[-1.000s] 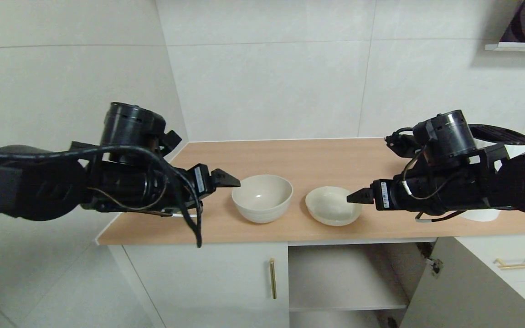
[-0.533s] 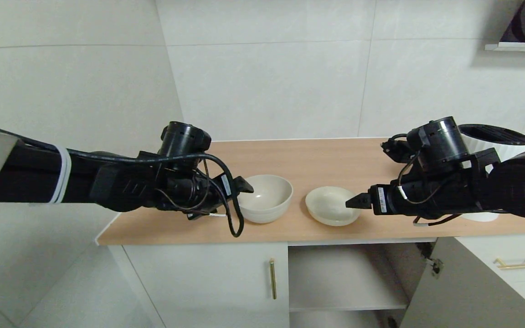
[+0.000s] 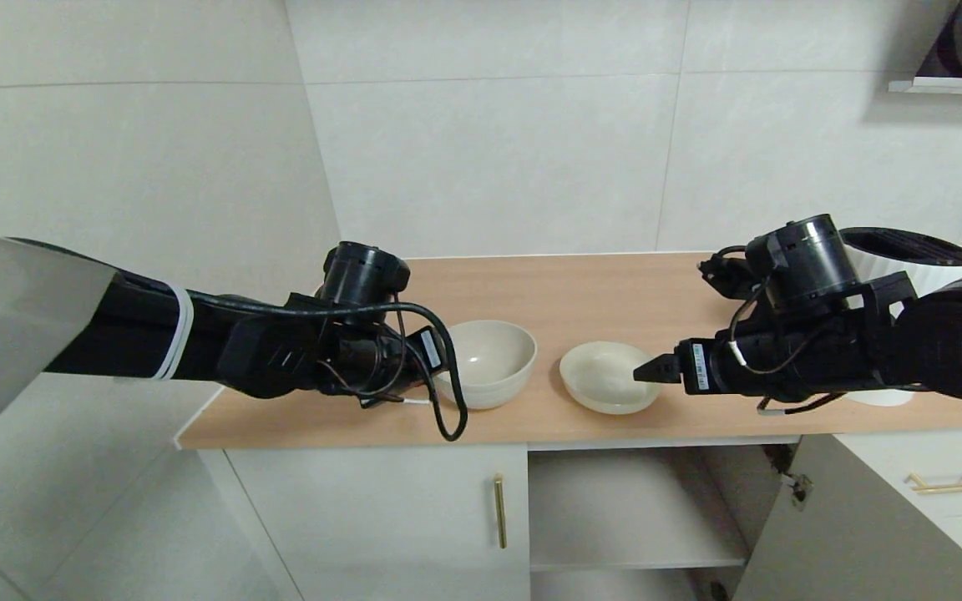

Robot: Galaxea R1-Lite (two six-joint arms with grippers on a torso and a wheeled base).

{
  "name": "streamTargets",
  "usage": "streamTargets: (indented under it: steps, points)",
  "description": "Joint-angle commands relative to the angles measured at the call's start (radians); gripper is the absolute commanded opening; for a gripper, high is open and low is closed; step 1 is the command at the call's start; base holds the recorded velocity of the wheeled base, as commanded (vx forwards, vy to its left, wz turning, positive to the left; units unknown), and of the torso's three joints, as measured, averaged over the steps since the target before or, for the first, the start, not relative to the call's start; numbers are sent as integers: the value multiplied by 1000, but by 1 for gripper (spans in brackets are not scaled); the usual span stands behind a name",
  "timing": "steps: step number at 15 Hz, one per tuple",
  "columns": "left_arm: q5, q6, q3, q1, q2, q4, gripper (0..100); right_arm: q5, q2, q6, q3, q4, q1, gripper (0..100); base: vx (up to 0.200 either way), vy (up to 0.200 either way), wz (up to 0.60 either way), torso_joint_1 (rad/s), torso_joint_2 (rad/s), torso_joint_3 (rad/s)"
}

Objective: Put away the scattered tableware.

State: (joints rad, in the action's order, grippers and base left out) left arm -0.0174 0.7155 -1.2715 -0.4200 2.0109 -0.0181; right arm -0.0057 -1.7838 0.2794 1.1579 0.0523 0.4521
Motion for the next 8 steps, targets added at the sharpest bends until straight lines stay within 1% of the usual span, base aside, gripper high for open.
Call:
streamTargets:
  steps: [1,6,7,8]
  points:
    - [1,1,0,0,-6,1,0,0,0,0,2,0,0,100,0,0,0,0,0,0]
    - [2,1,1,0,-24,3,0,-3,-16,12,14,0,0,100,0,0,0,0,0,0]
    - [2,1,1,0,-26,3,0,-34,-39,37,34,0,0,100,0,0,0,0,0,0]
    - [2,1,3,0,-27,3,0,-100,-77,63,59,0,2,100,0,0,0,0,0,0]
